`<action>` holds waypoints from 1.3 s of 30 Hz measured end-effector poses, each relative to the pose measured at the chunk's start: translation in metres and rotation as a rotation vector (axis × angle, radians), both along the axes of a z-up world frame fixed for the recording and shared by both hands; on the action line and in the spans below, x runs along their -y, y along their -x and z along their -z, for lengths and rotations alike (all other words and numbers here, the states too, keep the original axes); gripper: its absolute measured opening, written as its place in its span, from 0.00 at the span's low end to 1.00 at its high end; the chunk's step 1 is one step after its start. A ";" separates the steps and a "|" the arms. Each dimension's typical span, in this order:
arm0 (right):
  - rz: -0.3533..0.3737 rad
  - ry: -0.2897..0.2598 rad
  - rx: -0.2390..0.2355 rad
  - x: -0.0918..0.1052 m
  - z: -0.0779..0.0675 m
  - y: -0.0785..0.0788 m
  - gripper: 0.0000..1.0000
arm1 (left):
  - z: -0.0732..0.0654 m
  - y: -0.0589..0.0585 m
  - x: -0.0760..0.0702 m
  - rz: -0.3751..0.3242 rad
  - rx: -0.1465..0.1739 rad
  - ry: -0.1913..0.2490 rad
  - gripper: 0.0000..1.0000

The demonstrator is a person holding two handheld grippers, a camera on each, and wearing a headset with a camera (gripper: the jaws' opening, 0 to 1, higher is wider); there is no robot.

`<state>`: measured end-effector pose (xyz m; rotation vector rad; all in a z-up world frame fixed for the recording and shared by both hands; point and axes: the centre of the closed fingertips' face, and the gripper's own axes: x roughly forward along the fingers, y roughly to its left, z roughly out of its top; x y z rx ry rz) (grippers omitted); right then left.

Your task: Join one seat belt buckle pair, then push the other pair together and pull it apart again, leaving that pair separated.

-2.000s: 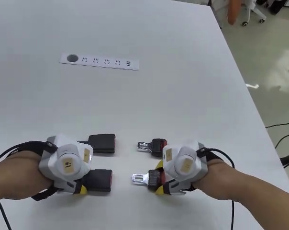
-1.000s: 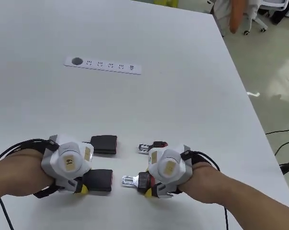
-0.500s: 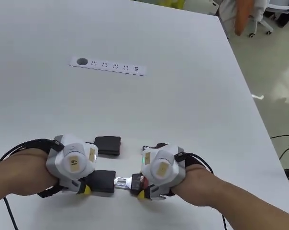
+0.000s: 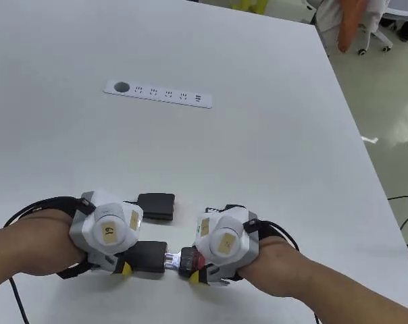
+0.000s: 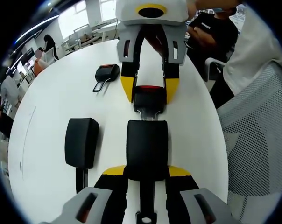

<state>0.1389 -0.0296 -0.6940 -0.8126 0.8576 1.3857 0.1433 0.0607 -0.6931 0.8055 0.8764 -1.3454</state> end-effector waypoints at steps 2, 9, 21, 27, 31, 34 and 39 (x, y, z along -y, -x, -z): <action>0.004 0.005 -0.004 0.000 0.001 -0.002 0.33 | 0.000 0.000 -0.001 0.009 0.000 -0.004 0.32; 0.000 -0.001 0.009 -0.002 0.001 -0.001 0.31 | 0.000 0.000 -0.002 0.013 -0.002 -0.001 0.31; 0.001 -0.020 0.023 -0.007 0.000 0.002 0.30 | 0.002 0.000 -0.001 0.018 -0.001 -0.011 0.30; -0.007 -0.017 0.030 -0.008 0.000 0.002 0.30 | 0.003 0.001 -0.001 0.010 0.000 -0.011 0.30; -0.004 -0.022 0.027 -0.012 0.001 0.002 0.30 | 0.002 0.002 0.000 0.014 0.004 -0.020 0.30; -0.015 -0.017 0.035 -0.020 0.002 0.004 0.30 | 0.003 0.003 0.000 0.013 0.004 -0.035 0.30; -0.012 -0.019 0.032 -0.021 0.000 0.002 0.30 | 0.002 0.004 0.001 0.016 0.004 -0.031 0.30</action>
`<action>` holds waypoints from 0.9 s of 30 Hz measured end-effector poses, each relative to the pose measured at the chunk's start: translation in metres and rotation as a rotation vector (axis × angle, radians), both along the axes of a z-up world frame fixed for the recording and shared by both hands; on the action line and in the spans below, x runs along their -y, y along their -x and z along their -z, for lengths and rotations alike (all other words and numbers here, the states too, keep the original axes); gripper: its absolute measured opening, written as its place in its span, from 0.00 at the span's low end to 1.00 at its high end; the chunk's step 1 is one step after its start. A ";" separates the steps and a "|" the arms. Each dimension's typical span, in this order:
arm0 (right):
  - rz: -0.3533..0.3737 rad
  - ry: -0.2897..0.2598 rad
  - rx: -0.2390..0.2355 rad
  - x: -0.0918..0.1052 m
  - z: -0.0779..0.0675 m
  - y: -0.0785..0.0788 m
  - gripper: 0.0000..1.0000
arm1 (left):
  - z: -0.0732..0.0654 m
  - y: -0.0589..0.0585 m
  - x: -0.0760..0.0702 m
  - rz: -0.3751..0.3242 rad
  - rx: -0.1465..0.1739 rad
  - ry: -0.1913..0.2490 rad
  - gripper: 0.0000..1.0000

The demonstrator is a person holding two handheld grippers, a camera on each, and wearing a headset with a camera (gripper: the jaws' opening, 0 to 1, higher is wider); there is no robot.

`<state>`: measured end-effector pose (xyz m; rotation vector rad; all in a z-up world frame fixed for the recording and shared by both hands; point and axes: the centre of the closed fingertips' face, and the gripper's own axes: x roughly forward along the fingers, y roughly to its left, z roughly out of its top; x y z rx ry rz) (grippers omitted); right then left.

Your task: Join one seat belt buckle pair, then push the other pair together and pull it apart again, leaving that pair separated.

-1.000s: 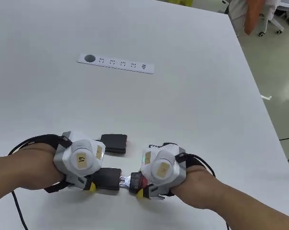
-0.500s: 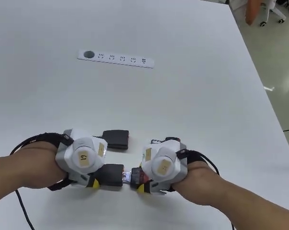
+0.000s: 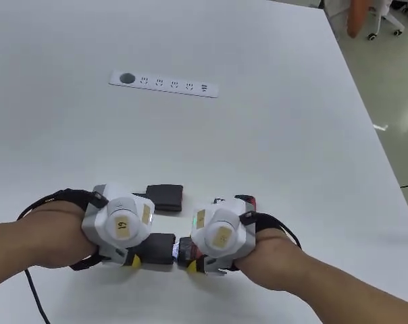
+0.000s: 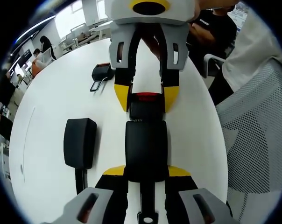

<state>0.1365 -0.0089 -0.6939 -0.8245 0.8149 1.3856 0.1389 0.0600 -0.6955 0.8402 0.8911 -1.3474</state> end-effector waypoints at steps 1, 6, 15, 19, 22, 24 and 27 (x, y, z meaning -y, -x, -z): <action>-0.010 0.026 -0.005 0.002 0.001 0.004 0.30 | -0.001 0.000 -0.002 -0.005 -0.001 0.001 0.30; -0.010 0.007 -0.009 0.000 0.002 0.002 0.30 | -0.001 0.000 -0.002 -0.004 -0.003 0.019 0.30; -0.028 0.015 0.019 0.003 0.001 -0.001 0.30 | -0.001 -0.001 -0.005 0.015 -0.014 0.023 0.29; -0.006 0.005 -0.006 0.004 0.002 -0.005 0.29 | -0.001 -0.003 -0.006 0.002 -0.016 0.014 0.29; 0.000 0.001 -0.008 0.004 0.003 -0.005 0.29 | -0.001 -0.004 -0.008 -0.008 -0.017 0.012 0.28; 0.010 -0.005 -0.014 0.004 0.002 -0.004 0.29 | 0.000 -0.005 -0.009 -0.010 -0.018 0.020 0.28; 0.009 -0.004 -0.013 0.004 0.002 -0.005 0.29 | 0.000 -0.004 -0.007 -0.012 -0.019 0.026 0.28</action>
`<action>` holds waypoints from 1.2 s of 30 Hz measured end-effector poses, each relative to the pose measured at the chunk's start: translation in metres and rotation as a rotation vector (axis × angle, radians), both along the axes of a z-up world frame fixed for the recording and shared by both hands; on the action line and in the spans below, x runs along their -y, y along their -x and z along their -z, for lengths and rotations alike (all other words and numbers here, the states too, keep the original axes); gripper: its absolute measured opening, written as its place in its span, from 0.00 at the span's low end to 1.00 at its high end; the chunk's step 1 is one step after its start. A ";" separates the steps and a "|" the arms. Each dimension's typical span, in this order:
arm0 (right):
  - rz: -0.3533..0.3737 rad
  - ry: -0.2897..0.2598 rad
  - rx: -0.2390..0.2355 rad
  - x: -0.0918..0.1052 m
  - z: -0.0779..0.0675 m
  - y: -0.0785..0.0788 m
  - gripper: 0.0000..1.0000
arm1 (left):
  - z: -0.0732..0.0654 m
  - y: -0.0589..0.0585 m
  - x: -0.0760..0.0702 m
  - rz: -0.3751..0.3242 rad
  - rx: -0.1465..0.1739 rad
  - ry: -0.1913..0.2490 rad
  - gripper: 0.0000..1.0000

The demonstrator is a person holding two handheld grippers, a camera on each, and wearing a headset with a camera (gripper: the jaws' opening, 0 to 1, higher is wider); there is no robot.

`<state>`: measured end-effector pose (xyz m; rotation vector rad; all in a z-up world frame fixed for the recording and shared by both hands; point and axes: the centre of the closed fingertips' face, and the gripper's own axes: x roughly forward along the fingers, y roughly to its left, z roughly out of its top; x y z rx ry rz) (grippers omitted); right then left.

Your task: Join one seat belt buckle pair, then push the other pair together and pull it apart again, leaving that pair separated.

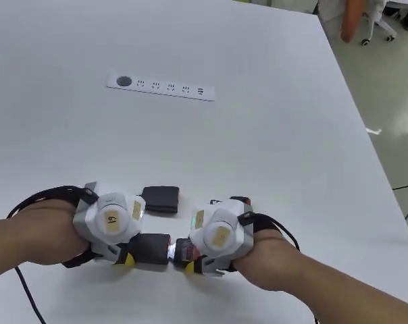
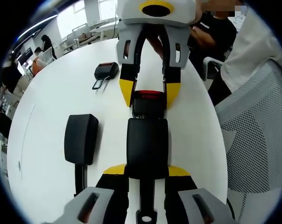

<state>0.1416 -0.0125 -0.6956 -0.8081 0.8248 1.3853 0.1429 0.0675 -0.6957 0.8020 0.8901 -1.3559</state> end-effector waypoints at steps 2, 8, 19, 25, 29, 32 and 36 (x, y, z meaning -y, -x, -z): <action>0.003 0.001 0.001 0.000 0.000 -0.001 0.29 | 0.000 0.000 0.001 -0.003 -0.001 0.003 0.28; -0.005 0.012 0.006 -0.001 -0.001 0.001 0.30 | 0.000 -0.001 0.000 0.009 -0.005 0.004 0.28; -0.004 0.002 -0.003 -0.003 -0.002 0.000 0.32 | -0.001 -0.002 0.000 -0.017 -0.007 0.005 0.30; -0.002 0.004 -0.006 -0.004 -0.003 0.000 0.33 | -0.001 -0.002 0.000 -0.021 -0.009 -0.005 0.31; 0.007 0.003 -0.001 -0.004 -0.003 0.001 0.33 | -0.001 -0.002 0.001 -0.022 -0.009 -0.008 0.32; 0.023 -0.001 0.000 -0.004 -0.003 -0.001 0.33 | -0.002 -0.001 0.002 -0.028 -0.008 0.003 0.32; 0.029 -0.005 0.007 -0.004 -0.004 -0.002 0.34 | -0.003 0.001 0.002 -0.062 -0.025 0.025 0.34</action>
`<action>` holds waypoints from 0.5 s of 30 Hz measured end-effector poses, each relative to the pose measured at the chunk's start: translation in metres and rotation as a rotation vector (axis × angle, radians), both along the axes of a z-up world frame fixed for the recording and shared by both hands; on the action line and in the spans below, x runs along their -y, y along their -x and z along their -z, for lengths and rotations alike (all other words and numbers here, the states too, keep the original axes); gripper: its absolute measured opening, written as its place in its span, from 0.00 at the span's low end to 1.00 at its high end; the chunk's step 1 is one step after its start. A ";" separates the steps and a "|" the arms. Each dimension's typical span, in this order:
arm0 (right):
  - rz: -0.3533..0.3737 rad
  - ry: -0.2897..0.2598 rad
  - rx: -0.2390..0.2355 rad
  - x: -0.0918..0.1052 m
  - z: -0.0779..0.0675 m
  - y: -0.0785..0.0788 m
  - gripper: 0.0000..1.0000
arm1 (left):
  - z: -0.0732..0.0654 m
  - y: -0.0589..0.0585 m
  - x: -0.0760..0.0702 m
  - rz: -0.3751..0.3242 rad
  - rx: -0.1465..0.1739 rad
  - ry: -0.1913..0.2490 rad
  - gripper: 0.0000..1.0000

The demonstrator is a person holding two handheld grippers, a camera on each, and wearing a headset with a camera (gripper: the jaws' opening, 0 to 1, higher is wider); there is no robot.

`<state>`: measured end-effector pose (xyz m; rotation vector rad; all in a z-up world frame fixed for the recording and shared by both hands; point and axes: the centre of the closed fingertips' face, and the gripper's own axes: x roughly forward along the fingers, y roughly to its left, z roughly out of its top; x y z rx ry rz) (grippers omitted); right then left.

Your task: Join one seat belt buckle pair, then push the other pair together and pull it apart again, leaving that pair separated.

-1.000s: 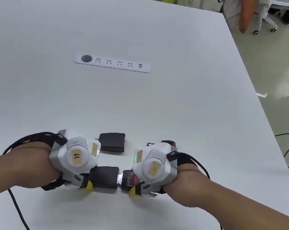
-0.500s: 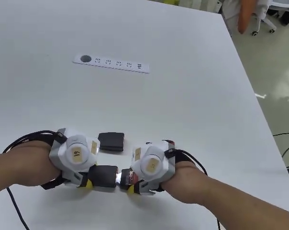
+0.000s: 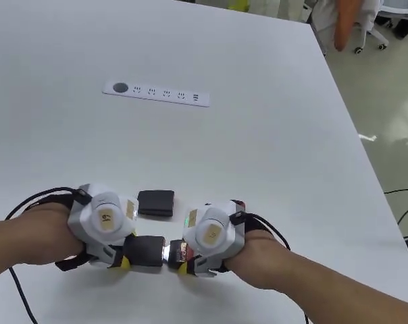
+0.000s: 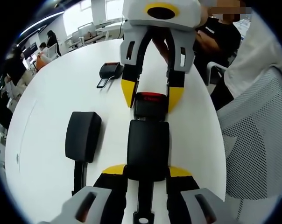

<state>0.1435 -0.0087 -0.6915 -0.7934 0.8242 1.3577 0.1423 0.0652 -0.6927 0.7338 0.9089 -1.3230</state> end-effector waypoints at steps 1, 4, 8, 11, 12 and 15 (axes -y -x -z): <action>-0.003 0.002 0.002 0.000 -0.001 0.001 0.34 | -0.001 0.004 0.000 0.020 -0.005 0.009 0.37; -0.004 -0.002 0.033 -0.003 -0.006 0.000 0.37 | -0.002 0.003 -0.005 0.035 0.020 -0.011 0.42; -0.003 -0.006 0.029 -0.001 -0.012 0.004 0.37 | -0.015 -0.002 -0.004 0.010 0.046 0.024 0.43; -0.007 -0.014 0.043 0.001 -0.022 0.004 0.38 | -0.024 -0.002 -0.003 0.018 0.072 0.045 0.44; 0.004 -0.028 0.039 0.001 -0.027 0.002 0.38 | -0.026 -0.003 -0.002 0.010 0.076 0.064 0.44; 0.005 -0.030 0.044 0.004 -0.037 0.000 0.35 | -0.036 -0.007 0.000 -0.011 0.083 0.092 0.45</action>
